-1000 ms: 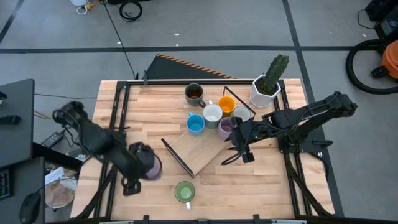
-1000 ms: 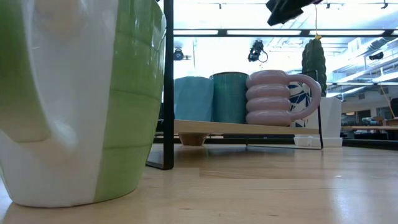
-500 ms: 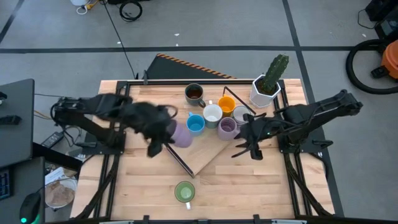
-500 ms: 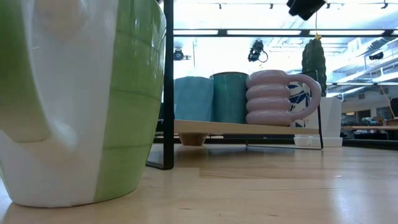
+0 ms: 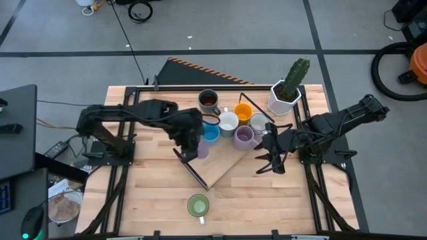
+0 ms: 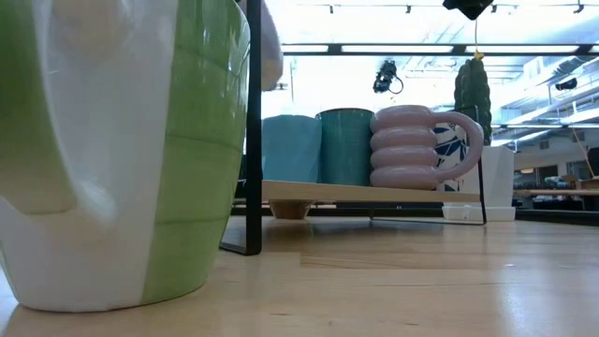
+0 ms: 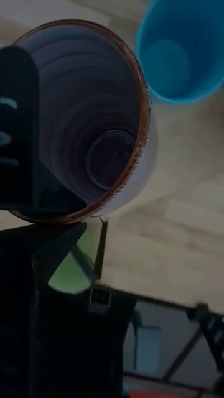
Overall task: Place coffee mugs
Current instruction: Put the purple mug on the shelf
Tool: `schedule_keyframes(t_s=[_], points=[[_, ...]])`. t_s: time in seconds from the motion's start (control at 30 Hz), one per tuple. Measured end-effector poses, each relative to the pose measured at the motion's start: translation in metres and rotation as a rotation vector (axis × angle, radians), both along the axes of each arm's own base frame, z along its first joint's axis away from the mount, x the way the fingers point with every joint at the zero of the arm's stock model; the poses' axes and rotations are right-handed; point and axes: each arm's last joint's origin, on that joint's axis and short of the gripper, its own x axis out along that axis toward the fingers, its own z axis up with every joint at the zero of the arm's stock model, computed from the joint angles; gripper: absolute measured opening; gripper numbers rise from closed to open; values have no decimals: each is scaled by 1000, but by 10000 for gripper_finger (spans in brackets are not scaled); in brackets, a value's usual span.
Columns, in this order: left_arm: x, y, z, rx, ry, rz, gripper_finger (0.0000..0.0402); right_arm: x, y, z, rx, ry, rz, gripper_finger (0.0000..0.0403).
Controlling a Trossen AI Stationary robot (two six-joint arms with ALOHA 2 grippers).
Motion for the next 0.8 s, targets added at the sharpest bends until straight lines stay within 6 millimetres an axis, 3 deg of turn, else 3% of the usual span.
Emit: schedule_keyframes(t_s=[0.37, 0.8], points=[[28, 11, -50, 42, 243, 22, 21, -4, 10, 0, -4, -9, 9, 167], [48, 7, -86, 88, 362, 37, 25, -7, 15, -1, 5, 1, 11, 167]])
